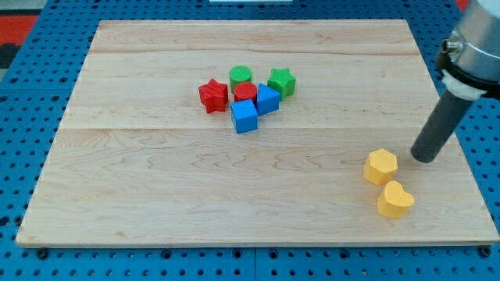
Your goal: Move the yellow hexagon down to the blue cube
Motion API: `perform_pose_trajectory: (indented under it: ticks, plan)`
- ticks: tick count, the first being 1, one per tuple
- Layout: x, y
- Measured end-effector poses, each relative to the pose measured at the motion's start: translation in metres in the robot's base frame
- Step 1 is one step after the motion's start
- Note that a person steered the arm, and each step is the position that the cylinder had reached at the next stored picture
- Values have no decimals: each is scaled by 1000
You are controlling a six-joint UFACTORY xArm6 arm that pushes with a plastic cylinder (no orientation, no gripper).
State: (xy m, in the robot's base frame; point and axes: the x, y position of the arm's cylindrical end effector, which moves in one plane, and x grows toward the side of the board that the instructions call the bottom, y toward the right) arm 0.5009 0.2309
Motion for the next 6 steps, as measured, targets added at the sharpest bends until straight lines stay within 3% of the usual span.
perform_pose_trajectory:
  ticks: [1,2,3,4,5,6]
  plan:
    - [29,-123]
    - [26,-124]
    - [59,-97]
    - [75,-208]
    - [56,-280]
    - [33,-272]
